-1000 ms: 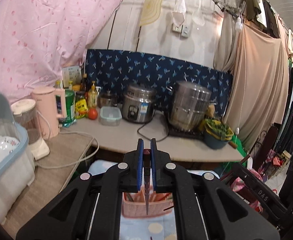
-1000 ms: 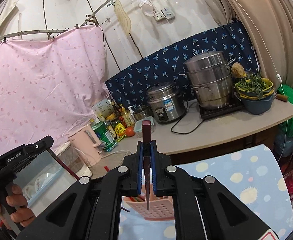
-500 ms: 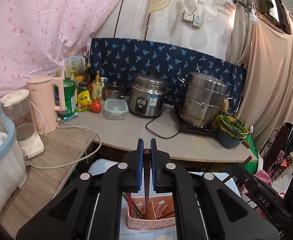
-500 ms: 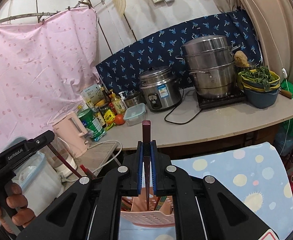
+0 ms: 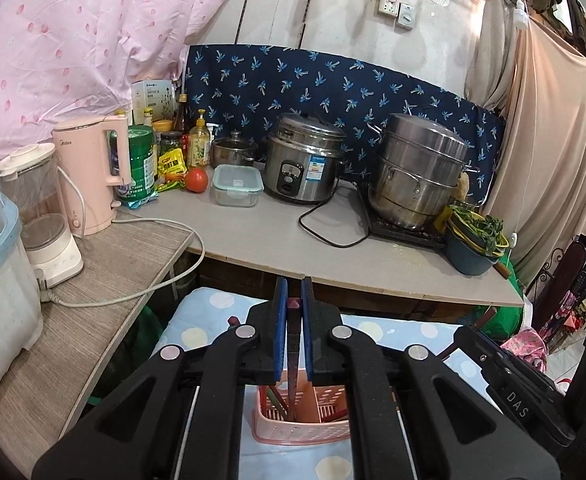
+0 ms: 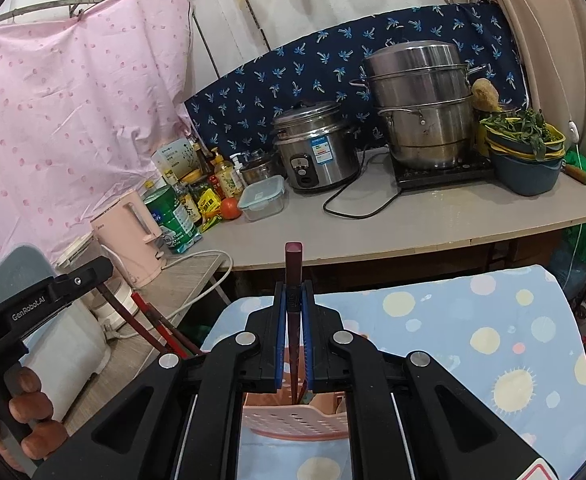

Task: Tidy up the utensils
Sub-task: 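Open both tools and withdraw them back over the gold spoon, then grasp the last dark red chopstick with the right tool, then lift the red chopstick with the right tool while the left tool grasps the gold spoon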

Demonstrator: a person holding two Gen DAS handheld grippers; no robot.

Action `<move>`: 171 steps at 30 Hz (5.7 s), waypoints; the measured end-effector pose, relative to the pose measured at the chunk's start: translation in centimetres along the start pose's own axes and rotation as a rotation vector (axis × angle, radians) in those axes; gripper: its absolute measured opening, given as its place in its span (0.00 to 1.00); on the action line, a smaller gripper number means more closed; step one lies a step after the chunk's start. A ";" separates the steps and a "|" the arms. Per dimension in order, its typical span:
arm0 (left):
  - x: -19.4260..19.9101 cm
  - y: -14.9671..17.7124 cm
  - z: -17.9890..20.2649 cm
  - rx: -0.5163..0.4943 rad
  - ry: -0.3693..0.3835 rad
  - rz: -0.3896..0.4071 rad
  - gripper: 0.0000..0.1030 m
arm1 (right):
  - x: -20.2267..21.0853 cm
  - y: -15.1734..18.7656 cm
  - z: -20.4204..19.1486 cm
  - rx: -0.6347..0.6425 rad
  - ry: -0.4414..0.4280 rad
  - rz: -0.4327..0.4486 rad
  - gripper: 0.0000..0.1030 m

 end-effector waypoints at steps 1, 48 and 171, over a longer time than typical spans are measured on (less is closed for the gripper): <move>-0.1 0.2 0.0 0.002 0.004 -0.006 0.07 | 0.1 0.0 0.1 -0.004 0.003 0.001 0.13; 10.9 16.9 -2.1 -0.125 -0.110 -0.257 0.07 | 14.6 16.3 -0.7 0.081 -0.007 -0.191 0.21; 17.4 32.4 0.4 -0.093 0.000 -0.550 0.10 | 20.5 29.4 2.0 0.016 0.041 -0.398 0.07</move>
Point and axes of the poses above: each gripper's, at about its wrist camera, not at the fingertips, and x roughly against the way its jaws point, z to its right, y to its underside, the point moved 10 cm from there along -x, roughly the way its jaws point, and after that the axes turned 11 degrees about z, right-handed, at the moved point
